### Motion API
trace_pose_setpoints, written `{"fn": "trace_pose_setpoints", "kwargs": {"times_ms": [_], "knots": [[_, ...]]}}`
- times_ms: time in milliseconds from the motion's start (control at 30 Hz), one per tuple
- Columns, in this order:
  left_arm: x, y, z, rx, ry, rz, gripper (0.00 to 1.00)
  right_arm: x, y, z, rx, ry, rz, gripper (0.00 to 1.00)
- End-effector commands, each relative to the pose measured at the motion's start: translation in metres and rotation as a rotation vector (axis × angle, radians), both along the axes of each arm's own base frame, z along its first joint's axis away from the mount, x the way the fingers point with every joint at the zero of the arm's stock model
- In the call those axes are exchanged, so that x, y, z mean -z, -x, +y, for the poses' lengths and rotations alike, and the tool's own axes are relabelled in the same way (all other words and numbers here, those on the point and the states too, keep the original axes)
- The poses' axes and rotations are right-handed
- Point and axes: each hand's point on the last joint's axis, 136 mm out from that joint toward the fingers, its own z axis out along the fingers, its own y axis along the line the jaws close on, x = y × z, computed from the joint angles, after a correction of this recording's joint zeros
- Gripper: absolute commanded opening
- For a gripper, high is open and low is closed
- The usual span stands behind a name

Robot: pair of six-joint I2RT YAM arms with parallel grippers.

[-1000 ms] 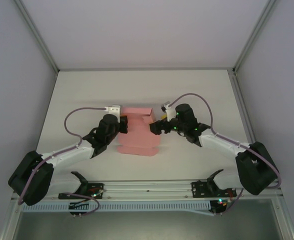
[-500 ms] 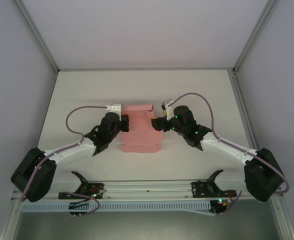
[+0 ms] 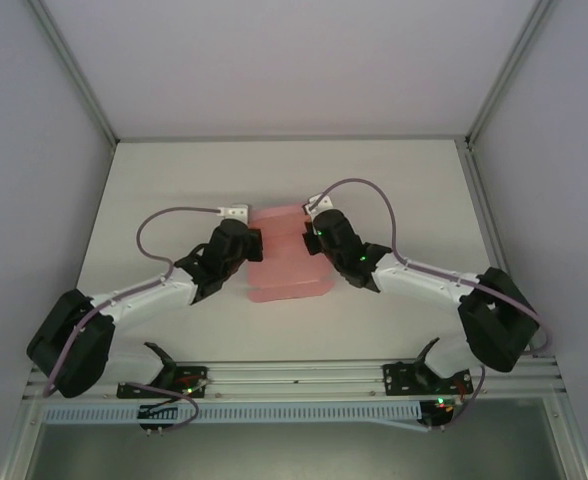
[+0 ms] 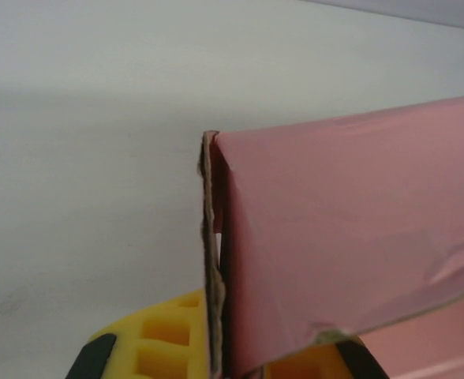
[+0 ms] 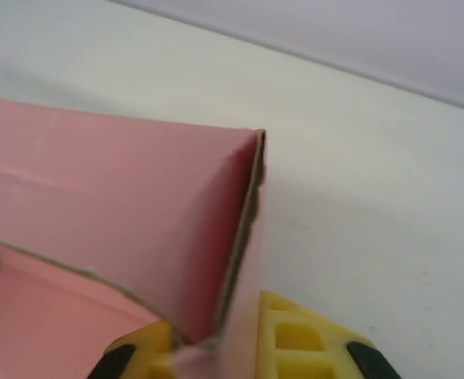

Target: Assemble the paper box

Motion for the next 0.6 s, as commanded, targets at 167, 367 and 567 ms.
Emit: {"fn": "trace_pose_setpoints", "kwargs": {"times_ms": [167, 367, 567], "knots": [[0.028, -0.003, 0.069, -0.397, -0.141, 0.168, 0.00, -0.008, -0.022, -0.099, 0.637, 0.367, -0.145, 0.00], [0.049, 0.009, 0.140, -0.649, -0.242, 0.240, 0.00, -0.016, -0.015, -0.146, 0.838, 0.468, -0.209, 0.00], [0.053, 0.021, 0.165, -0.740, -0.313, 0.264, 0.00, -0.026, -0.012, -0.171, 0.935, 0.523, -0.238, 0.00]]}}
